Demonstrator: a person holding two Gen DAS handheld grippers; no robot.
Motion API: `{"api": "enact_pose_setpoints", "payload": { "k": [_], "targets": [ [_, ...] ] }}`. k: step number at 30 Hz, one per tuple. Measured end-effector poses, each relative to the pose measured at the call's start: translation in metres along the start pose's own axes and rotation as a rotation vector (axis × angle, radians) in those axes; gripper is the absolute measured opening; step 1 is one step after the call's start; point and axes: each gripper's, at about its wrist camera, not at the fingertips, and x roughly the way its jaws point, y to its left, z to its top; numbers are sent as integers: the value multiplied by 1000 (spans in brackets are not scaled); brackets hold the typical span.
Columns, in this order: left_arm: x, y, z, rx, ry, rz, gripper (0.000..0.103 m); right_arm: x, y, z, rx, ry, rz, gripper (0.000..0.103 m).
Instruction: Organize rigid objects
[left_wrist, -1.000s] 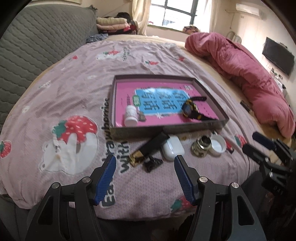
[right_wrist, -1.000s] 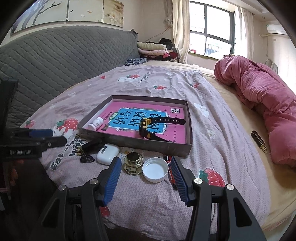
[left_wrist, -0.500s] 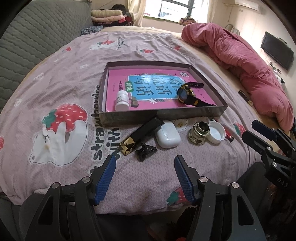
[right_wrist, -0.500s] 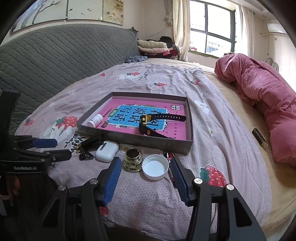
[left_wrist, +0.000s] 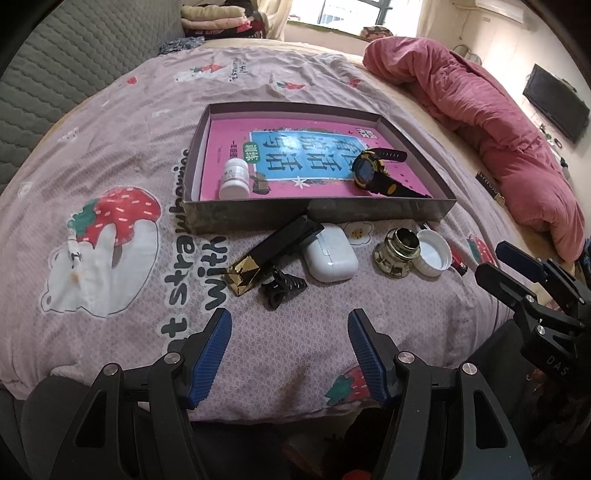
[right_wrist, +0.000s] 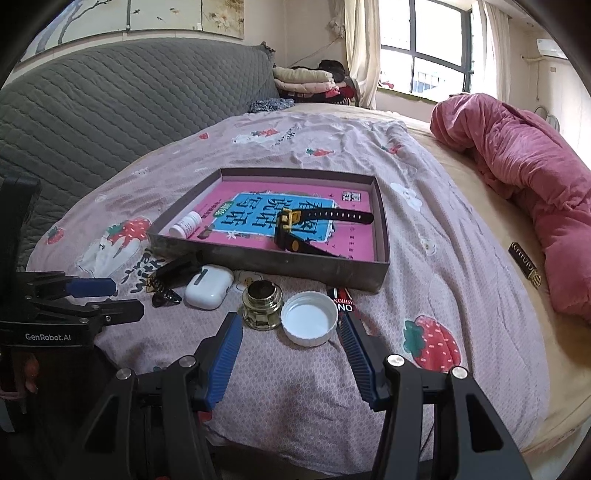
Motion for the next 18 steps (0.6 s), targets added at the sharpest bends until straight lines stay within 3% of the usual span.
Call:
{"api": "enact_pose_setpoints", "payload": {
  "k": [12, 18],
  "targets": [
    [17, -2, 2, -36, 15, 40, 67, 15, -8, -2, 32, 42, -6, 55],
    [26, 3, 3, -74, 32, 25, 67, 22, -11, -2, 40, 61, -21, 55]
  ]
}}
